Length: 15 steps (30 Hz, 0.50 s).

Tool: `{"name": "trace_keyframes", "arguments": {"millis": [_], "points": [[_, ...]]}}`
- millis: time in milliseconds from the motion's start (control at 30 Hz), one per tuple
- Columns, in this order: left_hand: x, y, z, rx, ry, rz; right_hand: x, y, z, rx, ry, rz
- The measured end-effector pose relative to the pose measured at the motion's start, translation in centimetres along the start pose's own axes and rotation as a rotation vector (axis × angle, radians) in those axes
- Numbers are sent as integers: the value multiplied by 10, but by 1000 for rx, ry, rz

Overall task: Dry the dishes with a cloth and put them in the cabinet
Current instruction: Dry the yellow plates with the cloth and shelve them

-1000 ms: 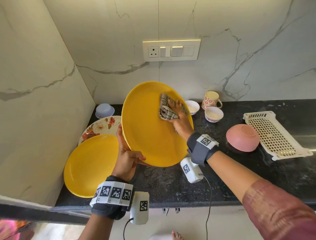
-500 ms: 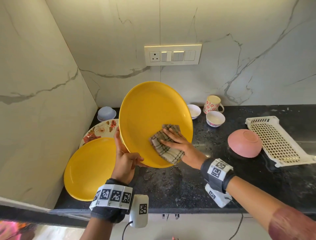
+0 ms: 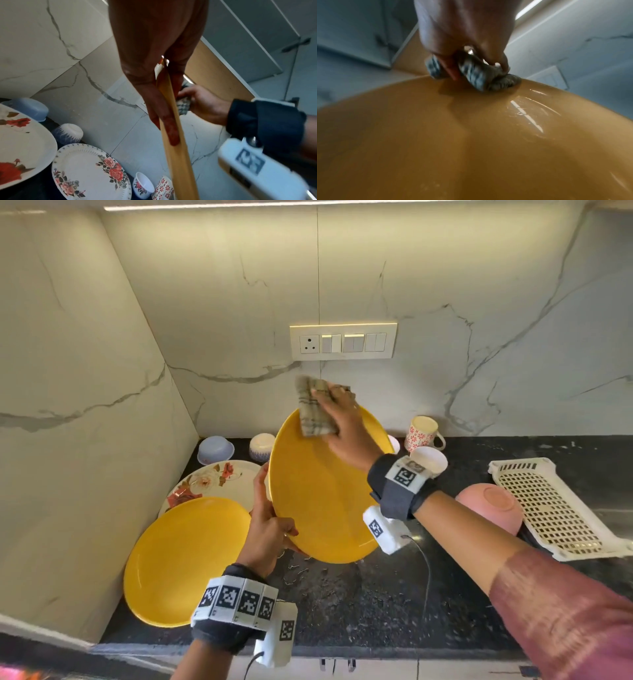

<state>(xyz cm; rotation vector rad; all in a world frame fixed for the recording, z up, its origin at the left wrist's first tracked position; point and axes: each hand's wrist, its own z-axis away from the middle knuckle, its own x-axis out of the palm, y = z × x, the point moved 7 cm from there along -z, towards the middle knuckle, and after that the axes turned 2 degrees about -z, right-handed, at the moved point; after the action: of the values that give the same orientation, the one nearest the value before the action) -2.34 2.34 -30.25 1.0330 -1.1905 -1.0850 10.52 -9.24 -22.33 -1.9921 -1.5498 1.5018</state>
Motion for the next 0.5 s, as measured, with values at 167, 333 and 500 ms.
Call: {"name": "trace_keyframes", "arguments": {"millis": [167,333,500], "points": [[-20,9,2,51,31,-66,11,10,-6,5,-278,367],[-25,17,8,97,-2,-107,-10,-5,-31,-161,-187,427],[-40,25,7,165,59,-67,-25,24,-44,33,-183,136]]}}
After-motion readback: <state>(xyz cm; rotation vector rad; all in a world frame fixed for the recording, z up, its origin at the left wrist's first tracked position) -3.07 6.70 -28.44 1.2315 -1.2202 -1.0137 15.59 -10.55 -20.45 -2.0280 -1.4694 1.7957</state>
